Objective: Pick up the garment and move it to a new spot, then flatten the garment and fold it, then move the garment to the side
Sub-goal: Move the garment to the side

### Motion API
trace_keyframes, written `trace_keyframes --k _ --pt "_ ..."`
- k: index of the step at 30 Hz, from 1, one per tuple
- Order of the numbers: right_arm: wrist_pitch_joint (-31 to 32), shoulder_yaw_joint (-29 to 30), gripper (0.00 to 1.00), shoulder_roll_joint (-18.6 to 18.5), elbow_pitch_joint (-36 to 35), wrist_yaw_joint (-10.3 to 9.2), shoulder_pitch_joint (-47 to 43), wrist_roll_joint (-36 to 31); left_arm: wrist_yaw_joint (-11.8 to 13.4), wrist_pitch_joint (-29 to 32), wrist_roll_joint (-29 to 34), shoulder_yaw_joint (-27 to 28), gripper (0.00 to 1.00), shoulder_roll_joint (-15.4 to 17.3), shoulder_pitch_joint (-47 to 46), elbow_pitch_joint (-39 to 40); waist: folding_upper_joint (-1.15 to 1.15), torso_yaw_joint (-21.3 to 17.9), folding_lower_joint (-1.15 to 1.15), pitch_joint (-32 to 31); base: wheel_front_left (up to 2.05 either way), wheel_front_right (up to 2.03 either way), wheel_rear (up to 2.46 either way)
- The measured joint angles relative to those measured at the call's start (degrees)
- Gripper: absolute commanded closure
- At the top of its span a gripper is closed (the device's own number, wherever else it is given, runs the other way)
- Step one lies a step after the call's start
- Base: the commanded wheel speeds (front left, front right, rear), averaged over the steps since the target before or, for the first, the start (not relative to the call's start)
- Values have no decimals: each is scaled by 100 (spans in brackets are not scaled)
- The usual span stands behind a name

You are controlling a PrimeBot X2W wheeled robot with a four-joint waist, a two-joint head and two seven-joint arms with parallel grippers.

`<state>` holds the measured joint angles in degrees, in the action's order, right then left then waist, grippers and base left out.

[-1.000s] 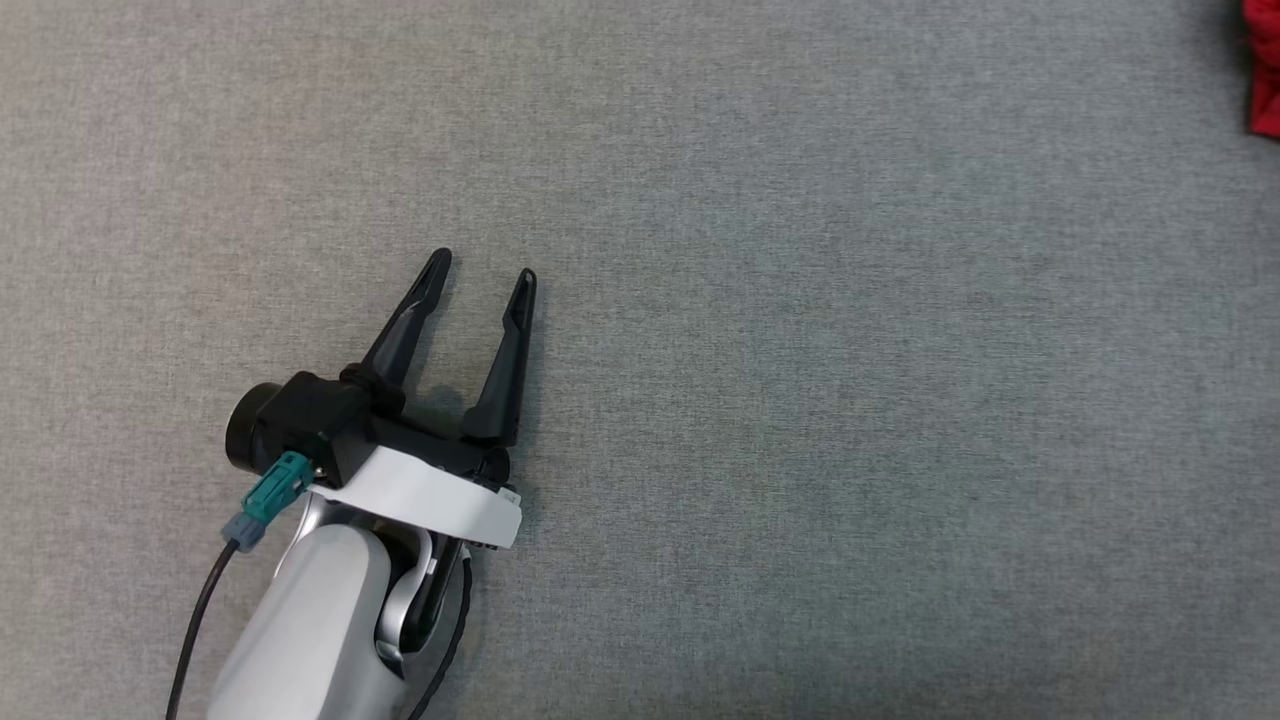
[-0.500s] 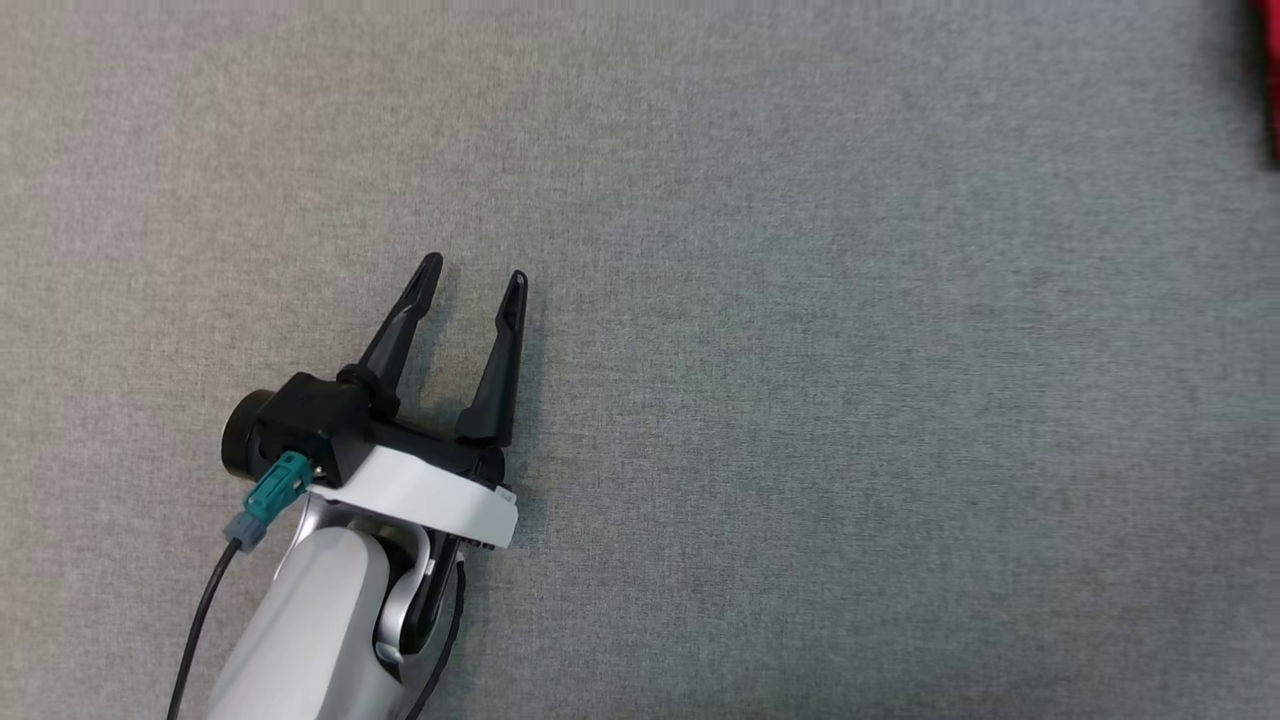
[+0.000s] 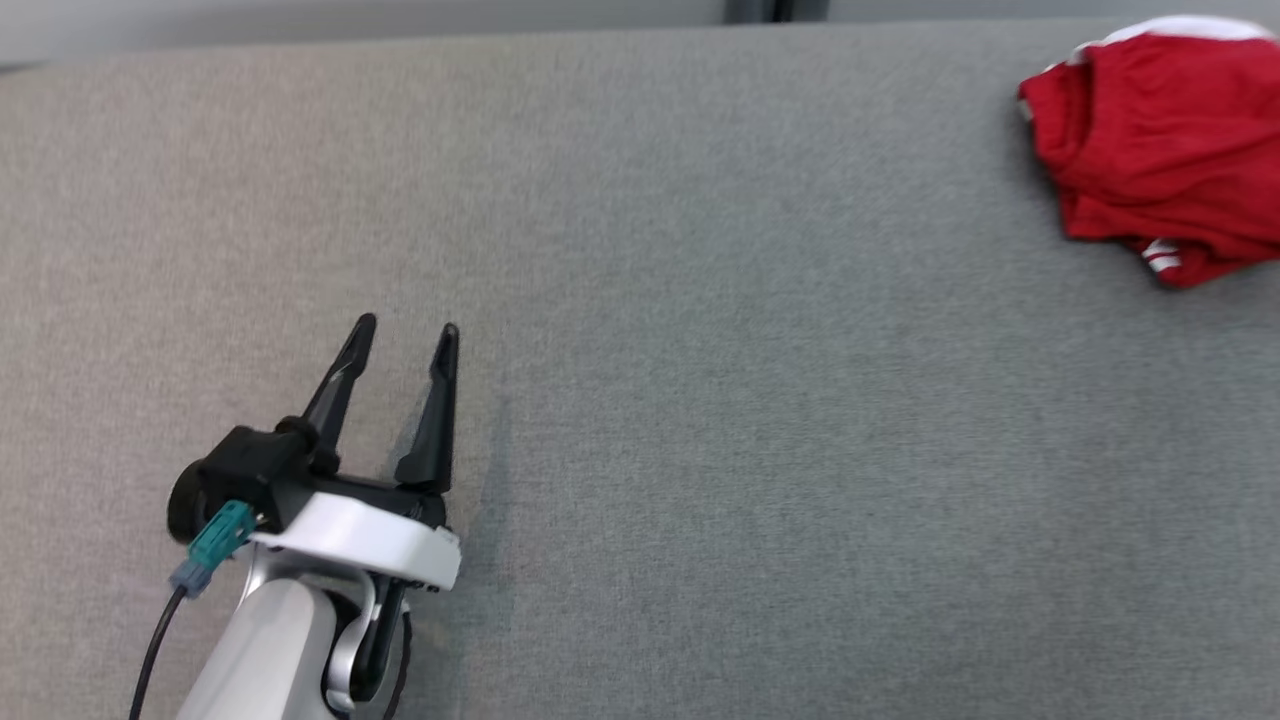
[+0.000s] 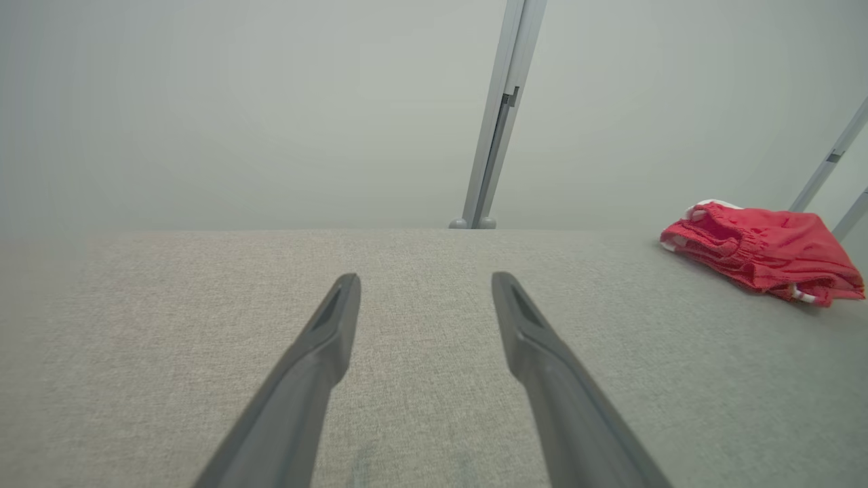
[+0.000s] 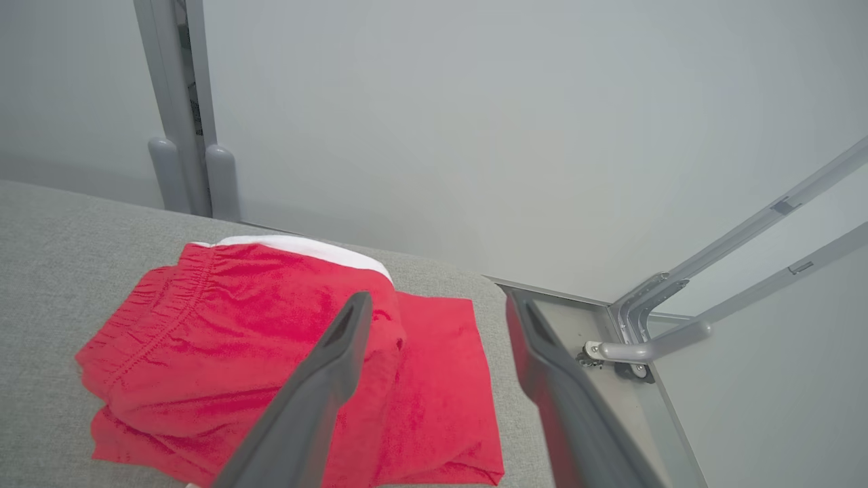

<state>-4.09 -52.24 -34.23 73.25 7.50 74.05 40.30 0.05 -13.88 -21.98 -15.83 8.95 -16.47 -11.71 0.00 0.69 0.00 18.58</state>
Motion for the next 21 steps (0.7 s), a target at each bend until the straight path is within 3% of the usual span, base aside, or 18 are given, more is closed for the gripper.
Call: trace_keyframes --k 6,13,16,21 --pt "-617 154 0 322 -41 0 -387 120 132 25 -90 174 0 143 320 185 0 -233 0 -581 0 0 0" --pt "-1035 527 0 405 -505 0 -959 379 308 51 -223 364 0 274 677 446 0 -441 0 -1100 0 0 0" --pt "-1065 843 0 389 -1031 0 -1319 409 379 51 -259 452 0 312 839 556 0 -492 0 -1250 0 0 0" --pt "-1081 1931 0 264 -2316 0 -2309 21 404 31 -382 509 0 297 1067 667 0 -503 0 -1462 0 0 0"
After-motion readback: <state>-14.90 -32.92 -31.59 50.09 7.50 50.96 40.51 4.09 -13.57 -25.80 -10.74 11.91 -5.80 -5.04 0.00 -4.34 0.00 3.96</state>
